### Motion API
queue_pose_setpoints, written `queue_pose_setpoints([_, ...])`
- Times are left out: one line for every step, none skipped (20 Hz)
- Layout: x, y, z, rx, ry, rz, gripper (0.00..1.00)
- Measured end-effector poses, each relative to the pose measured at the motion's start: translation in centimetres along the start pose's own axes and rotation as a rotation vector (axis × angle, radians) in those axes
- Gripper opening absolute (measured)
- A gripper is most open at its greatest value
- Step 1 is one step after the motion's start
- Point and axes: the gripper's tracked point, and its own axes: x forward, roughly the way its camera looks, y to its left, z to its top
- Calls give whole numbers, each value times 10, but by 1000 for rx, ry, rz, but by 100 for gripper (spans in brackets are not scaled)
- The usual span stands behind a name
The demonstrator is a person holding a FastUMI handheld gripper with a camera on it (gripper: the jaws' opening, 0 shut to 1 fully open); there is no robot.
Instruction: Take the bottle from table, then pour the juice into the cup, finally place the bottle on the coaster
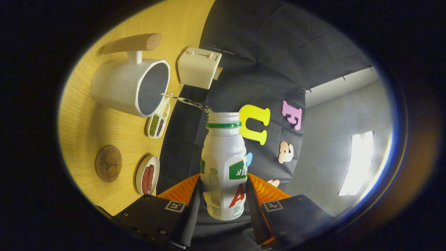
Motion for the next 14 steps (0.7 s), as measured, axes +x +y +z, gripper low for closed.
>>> queue_pose_setpoints([0,0,1,-4,-2,-1,66])
queue_pose_setpoints([-1,0,1,-9,-5,0,66])
queue_pose_setpoints([-1,-1,2,-14,-7,-1,66])
queue_pose_setpoints([-1,-1,2,-19,-8,-2,66])
queue_pose_setpoints([-1,-1,2,-24,-10,-3,66])
queue_pose_setpoints([-1,-2,3,-28,-12,-3,66])
queue_pose_setpoints([-1,-2,3,-33,-13,-5,66])
queue_pose_setpoints([-1,-3,3,-39,-15,-7,66])
queue_pose_setpoints([-1,-3,4,-45,-18,-8,66])
queue_pose_setpoints([-2,-3,4,-52,-21,-9,66])
queue_pose_setpoints([-1,-3,5,-59,-23,-10,66])
queue_pose_setpoints([-1,-3,6,-65,-25,-12,66])
queue_pose_setpoints([-1,-3,6,-69,-27,-12,66])
queue_pose_setpoints([-2,-3,6,-73,-28,-12,66])
